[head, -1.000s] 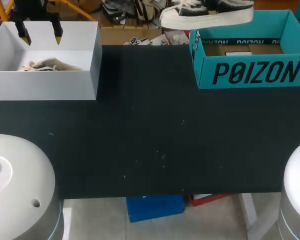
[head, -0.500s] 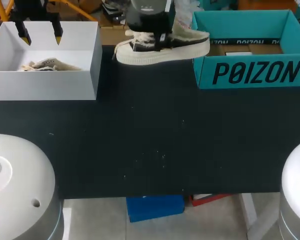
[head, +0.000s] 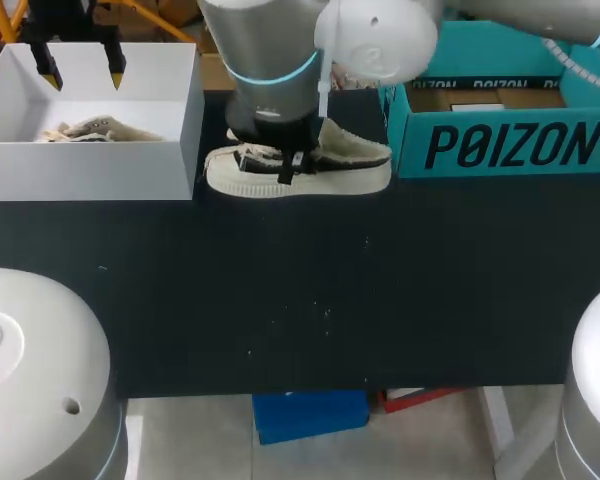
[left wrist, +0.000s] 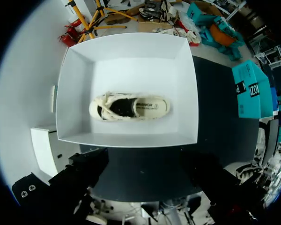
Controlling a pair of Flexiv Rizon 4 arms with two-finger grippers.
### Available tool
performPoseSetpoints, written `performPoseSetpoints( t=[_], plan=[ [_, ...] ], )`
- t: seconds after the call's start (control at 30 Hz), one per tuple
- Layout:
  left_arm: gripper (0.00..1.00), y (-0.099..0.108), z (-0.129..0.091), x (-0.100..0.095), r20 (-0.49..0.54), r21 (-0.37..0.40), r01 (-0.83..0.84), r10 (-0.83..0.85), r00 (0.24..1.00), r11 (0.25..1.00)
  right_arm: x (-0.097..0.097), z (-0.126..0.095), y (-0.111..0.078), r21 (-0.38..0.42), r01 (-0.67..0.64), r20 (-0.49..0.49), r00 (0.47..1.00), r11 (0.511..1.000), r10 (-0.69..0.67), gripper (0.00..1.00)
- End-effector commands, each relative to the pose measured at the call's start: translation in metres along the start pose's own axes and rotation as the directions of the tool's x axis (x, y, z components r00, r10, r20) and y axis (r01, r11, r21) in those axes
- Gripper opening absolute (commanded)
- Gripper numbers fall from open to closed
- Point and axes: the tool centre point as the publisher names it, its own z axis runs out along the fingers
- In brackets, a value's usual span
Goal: Take the shoe out of the shoebox, open the shoe tongue, remove and reinsert the insole, then place the shoe into the shoebox
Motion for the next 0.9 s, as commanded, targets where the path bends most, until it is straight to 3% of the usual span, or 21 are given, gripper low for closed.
performPoseSetpoints(
  t=[0.03,0.27,0.9],
  plan=[
    [1.0,0.0,0.0,0.0,0.002,-0.002,0.001,-0.001,1.0,1.0,0.019,0.03,0.004,-0.046,0.036,0.004,0.999,0.998,-0.036,0.0],
    [1.0,0.0,0.0,0.0,0.002,-0.002,0.001,-0.001,1.0,1.0,0.043,0.07,0.015,-0.083,0.09,-0.054,0.994,0.992,-0.095,0.0],
    [1.0,0.0,0.0,0.0,0.002,-0.002,0.001,-0.001,1.0,1.0,0.071,0.141,0.02,-0.091,0.11,-0.155,0.98,0.99,-0.123,0.0]
  ],
)
